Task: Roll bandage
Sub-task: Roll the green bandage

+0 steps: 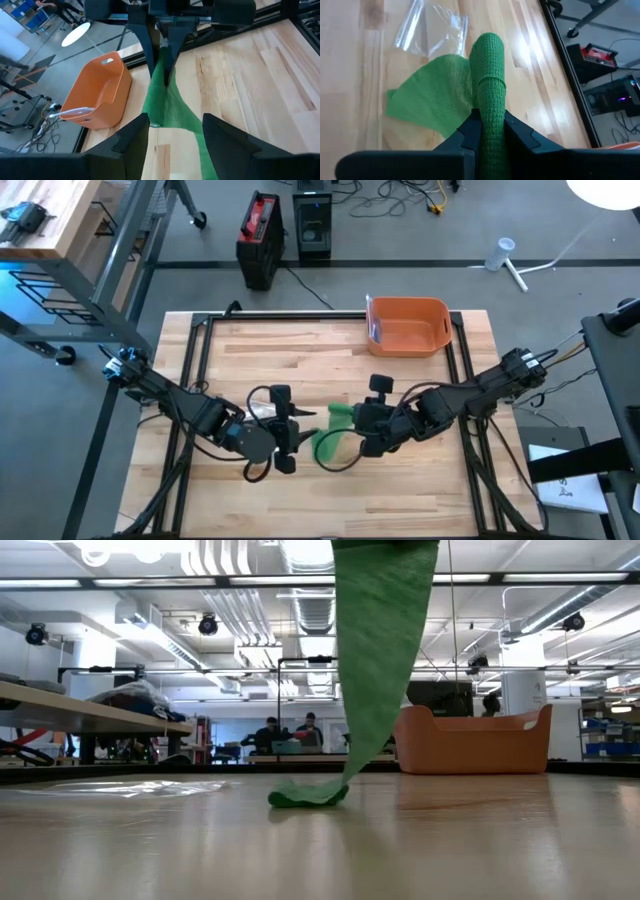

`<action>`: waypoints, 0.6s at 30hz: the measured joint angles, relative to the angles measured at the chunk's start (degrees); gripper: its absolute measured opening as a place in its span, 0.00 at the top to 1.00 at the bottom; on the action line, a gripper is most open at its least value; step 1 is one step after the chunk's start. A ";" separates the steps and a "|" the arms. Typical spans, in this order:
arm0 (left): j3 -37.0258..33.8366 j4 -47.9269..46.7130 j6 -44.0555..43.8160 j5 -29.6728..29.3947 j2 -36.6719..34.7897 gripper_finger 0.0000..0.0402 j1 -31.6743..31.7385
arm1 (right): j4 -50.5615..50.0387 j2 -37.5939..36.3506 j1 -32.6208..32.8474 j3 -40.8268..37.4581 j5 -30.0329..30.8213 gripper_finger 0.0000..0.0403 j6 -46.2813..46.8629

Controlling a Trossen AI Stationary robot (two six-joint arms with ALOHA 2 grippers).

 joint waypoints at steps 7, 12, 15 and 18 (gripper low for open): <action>0.00 0.11 0.00 0.00 0.02 0.58 0.00 | 0.03 0.04 -0.01 0.00 0.15 0.88 -1.09; 0.00 0.21 0.00 0.00 0.02 0.61 0.00 | 0.65 0.04 -0.01 0.00 0.22 0.89 -1.61; 0.00 0.23 0.00 0.00 0.04 0.63 0.02 | 2.41 0.04 0.04 0.00 1.25 0.89 -3.02; 0.00 0.25 0.00 -0.02 0.04 0.64 0.02 | 4.54 0.04 0.09 0.00 1.43 0.89 -4.27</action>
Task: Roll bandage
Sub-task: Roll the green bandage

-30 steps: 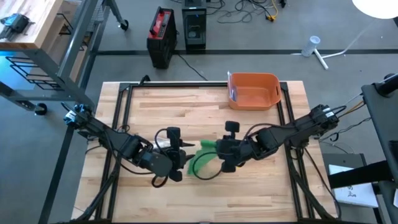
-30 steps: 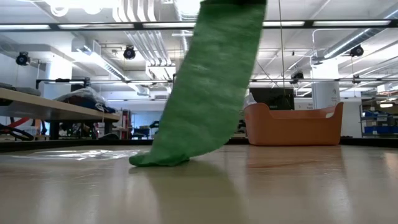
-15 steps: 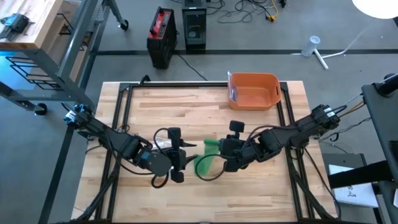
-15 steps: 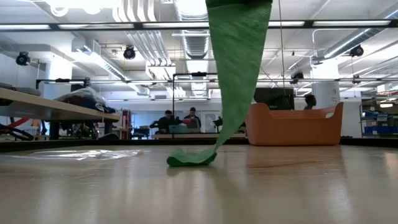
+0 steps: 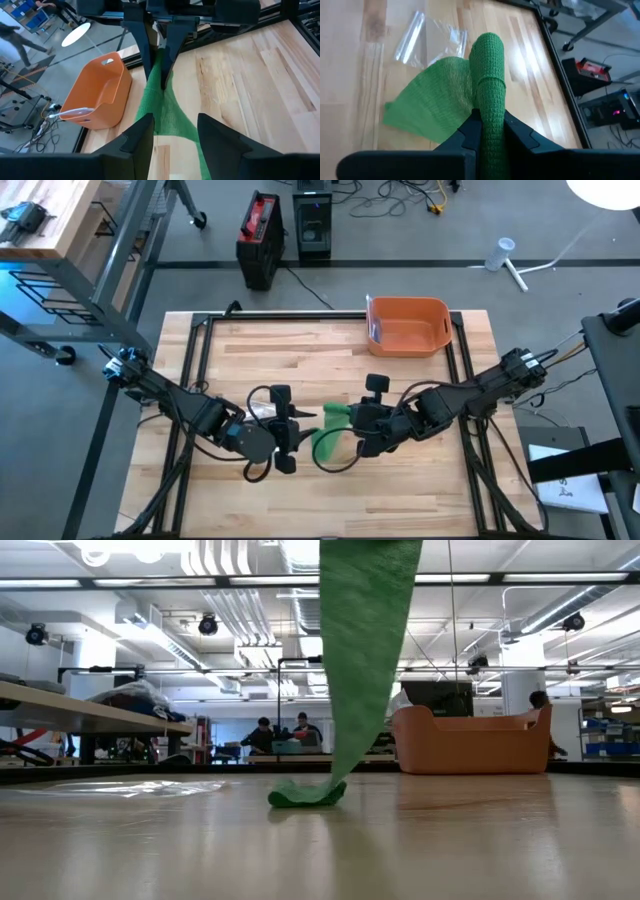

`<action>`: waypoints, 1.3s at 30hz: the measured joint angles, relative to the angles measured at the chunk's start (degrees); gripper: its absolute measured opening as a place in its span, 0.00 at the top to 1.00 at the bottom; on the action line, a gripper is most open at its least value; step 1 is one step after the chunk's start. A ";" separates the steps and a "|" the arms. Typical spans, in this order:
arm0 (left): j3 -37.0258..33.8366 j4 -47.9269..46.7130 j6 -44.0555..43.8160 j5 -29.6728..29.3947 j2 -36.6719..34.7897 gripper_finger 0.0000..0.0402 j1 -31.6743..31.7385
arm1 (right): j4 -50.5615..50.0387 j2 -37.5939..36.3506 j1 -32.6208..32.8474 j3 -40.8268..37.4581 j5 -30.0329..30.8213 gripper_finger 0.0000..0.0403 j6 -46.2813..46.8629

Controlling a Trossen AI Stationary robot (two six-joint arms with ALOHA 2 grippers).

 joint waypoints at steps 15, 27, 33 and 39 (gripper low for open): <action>0.00 0.04 0.00 0.00 0.00 0.69 0.00 | 0.93 1.22 1.92 0.00 0.10 0.89 -0.99; 0.00 0.04 0.00 -0.02 0.02 0.70 0.02 | -2.68 0.61 5.67 0.00 3.12 0.89 3.93; 0.00 0.07 0.00 -0.02 0.02 0.67 0.02 | -2.79 0.59 7.81 0.00 3.29 0.89 5.10; 0.00 0.04 0.00 -0.02 0.02 0.63 0.02 | -2.16 0.44 9.63 0.00 4.52 0.89 5.61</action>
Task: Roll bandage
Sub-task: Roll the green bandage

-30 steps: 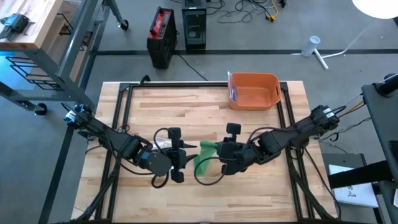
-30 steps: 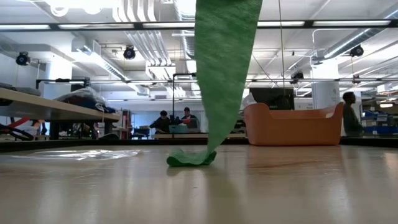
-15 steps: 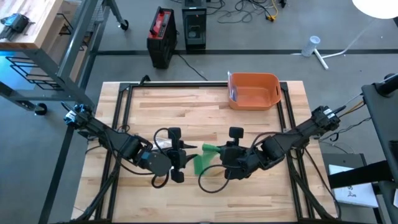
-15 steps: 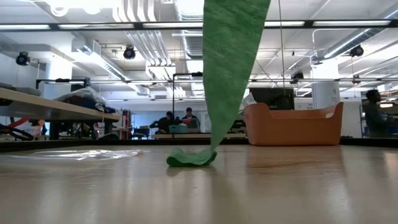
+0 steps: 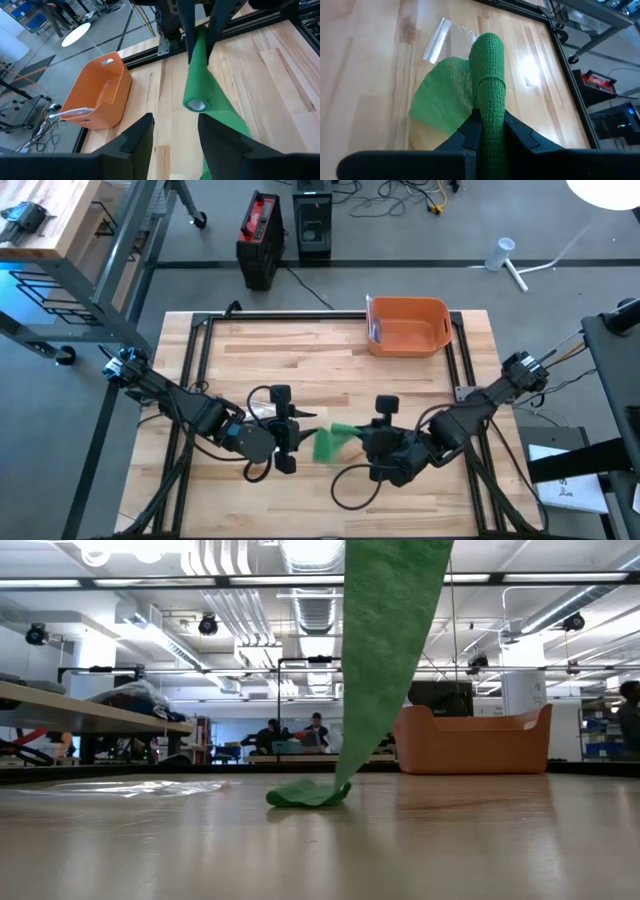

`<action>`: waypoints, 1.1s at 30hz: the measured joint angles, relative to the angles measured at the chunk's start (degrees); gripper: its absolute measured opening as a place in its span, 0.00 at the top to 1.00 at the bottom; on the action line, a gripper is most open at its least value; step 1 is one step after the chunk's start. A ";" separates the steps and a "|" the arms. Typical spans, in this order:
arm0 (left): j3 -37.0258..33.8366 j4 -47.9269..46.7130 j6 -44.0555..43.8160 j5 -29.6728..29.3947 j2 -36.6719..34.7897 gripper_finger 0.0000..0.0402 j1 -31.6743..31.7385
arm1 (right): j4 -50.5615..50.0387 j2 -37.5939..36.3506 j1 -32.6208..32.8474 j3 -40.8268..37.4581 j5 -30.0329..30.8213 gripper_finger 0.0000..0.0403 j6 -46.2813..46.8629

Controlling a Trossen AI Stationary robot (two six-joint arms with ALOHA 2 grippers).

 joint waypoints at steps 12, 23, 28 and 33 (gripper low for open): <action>0.00 0.13 -0.02 0.00 0.00 0.59 0.00 | 1.39 -0.15 3.58 0.00 0.06 0.89 1.55; 0.00 0.35 -0.01 0.00 0.00 0.62 0.00 | 6.18 -0.02 4.84 -0.48 0.22 0.89 0.96; 0.00 0.37 -0.02 0.00 0.00 0.65 0.00 | 6.16 -0.02 6.01 -0.48 4.59 0.89 -1.98; 0.00 0.39 0.00 0.00 0.00 0.67 0.00 | 7.00 0.00 6.79 -1.47 7.09 0.89 -7.89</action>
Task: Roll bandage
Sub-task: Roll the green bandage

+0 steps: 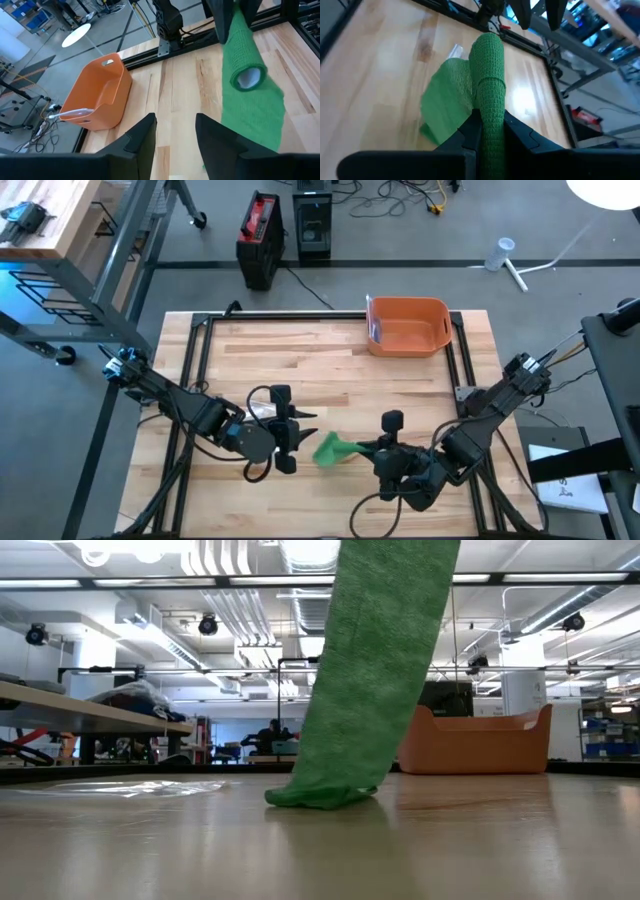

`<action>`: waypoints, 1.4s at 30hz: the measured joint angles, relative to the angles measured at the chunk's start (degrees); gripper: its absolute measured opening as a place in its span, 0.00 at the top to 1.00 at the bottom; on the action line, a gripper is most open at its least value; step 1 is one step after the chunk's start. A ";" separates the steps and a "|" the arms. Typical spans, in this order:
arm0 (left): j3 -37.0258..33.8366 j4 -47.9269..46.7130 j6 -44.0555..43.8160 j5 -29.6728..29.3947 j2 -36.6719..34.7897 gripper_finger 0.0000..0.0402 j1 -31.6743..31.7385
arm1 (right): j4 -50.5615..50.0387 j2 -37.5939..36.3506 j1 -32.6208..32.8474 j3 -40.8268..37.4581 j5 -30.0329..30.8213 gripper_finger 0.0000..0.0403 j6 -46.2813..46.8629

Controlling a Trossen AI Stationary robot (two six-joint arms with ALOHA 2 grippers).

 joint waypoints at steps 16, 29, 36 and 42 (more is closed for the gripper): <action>-0.11 11.93 -1.93 6.14 -0.07 0.71 0.02 | 2.37 10.27 1.58 -0.85 37.96 0.89 -40.71; -16.70 17.72 -13.87 7.88 -4.59 0.61 5.02 | -9.10 10.38 -0.07 -1.04 40.84 0.89 -51.71; -30.13 36.35 -8.11 24.98 -12.67 0.45 14.04 | -10.04 9.97 -2.94 -1.04 38.84 0.89 -51.20; -42.19 59.15 -6.52 38.50 -13.31 0.39 21.51 | -9.78 8.83 -4.49 -1.04 37.62 0.89 -50.53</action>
